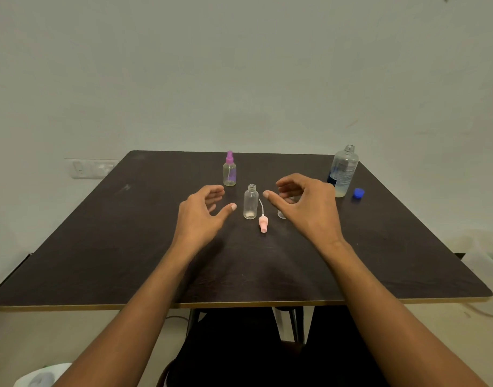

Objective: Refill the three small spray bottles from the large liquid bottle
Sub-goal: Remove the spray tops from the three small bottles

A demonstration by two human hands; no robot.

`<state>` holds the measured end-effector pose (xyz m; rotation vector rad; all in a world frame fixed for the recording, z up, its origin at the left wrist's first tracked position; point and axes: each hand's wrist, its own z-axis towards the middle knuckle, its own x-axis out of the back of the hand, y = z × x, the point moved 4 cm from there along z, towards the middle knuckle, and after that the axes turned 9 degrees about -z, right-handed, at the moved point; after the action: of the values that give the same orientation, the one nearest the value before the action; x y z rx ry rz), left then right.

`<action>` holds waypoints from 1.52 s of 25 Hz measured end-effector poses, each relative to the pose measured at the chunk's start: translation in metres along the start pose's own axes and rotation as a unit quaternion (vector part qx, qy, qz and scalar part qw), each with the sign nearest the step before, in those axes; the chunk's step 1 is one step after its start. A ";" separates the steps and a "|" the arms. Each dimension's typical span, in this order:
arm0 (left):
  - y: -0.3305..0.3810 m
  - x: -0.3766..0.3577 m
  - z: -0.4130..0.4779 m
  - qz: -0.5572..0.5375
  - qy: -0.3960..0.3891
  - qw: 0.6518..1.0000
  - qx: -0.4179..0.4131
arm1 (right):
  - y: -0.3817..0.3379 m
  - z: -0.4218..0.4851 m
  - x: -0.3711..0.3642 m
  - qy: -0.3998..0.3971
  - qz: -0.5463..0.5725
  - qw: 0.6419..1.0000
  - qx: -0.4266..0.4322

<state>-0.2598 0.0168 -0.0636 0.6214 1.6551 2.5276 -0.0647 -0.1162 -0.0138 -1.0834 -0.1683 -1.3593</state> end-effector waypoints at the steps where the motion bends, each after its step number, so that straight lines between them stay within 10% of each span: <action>1: 0.002 0.001 0.005 -0.002 0.005 1.000 -0.006 | -0.004 0.007 0.000 -0.002 0.004 1.000 0.006; 22: -0.089 -0.059 0.179 0.067 0.017 0.995 0.068 | -0.039 0.220 -0.175 -0.283 -0.244 0.914 0.157; 38: 0.027 0.011 0.070 0.050 0.030 0.998 -0.035 | -0.111 0.161 -0.053 -0.310 -0.180 0.867 0.347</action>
<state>-0.2397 0.0688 -0.0126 0.6442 1.5848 2.6864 -0.0965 0.0514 0.0956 -0.8380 -1.2930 -1.0699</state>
